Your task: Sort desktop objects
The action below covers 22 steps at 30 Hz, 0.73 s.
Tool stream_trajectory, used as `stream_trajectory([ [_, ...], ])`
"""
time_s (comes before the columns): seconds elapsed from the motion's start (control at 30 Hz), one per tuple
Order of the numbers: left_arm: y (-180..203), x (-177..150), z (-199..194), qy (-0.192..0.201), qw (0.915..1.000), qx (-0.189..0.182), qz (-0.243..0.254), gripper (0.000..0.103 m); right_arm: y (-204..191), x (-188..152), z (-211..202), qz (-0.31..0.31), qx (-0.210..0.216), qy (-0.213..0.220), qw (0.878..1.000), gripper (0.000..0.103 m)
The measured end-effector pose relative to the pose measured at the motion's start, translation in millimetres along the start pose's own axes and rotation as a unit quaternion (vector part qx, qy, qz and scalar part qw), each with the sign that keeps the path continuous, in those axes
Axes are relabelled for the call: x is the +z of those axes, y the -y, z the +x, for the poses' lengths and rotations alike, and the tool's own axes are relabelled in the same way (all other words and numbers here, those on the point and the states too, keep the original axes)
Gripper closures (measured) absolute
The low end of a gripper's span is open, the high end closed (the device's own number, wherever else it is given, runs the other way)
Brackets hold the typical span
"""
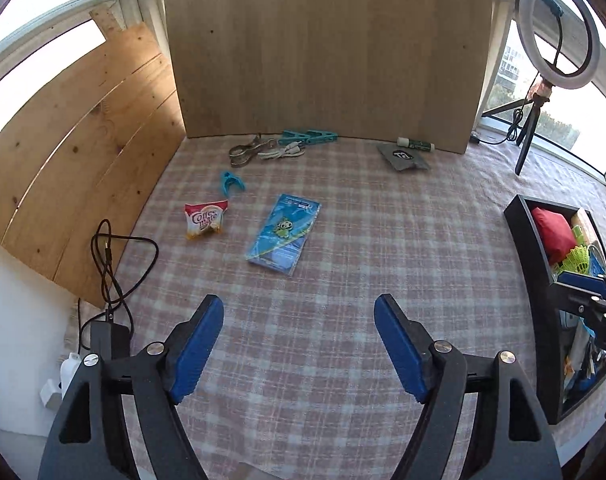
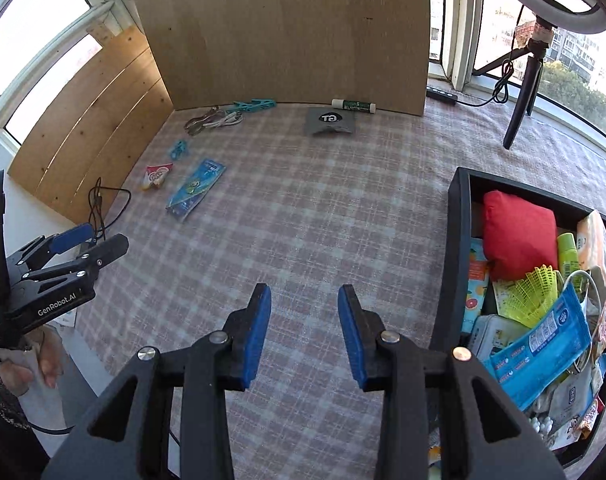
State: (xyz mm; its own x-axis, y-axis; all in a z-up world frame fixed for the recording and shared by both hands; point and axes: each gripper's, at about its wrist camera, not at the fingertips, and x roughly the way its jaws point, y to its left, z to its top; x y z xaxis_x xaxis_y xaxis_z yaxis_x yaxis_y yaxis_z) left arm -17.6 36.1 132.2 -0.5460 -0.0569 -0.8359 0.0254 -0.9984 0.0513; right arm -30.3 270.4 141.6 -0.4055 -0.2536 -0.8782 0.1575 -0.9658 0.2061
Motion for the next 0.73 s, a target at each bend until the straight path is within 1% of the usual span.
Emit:
stream_trajectory([
  [0.07,-4.7,-0.7,-7.0,0.009,0.9999,0.01,0.004,0.024,-11.0,-1.8,-1.7,-0.009,-0.006,0.006,1.0,0.068],
  [0.13,-9.8,-1.3,-10.4,0.011,0.9999,0.009,0.003,0.022,-23.4,-3.8,-5.3,-0.024,-0.017,0.016,0.999,0.068],
  [0.33,-17.9,-5.1,-8.8,-0.008,0.9999,0.005,0.003,0.02,-46.7,-8.5,-13.2,-0.044,-0.04,0.036,0.998,0.064],
  [0.43,-18.9,-7.3,-8.1,-0.014,0.9999,-0.003,0.008,0.02,-50.5,-12.2,-11.6,-0.036,-0.038,0.034,0.998,0.064],
  [0.73,-24.8,-13.9,-10.3,-0.003,0.9995,-0.014,0.029,0.019,-61.1,-25.5,-3.0,-0.016,-0.045,0.028,0.998,0.064],
])
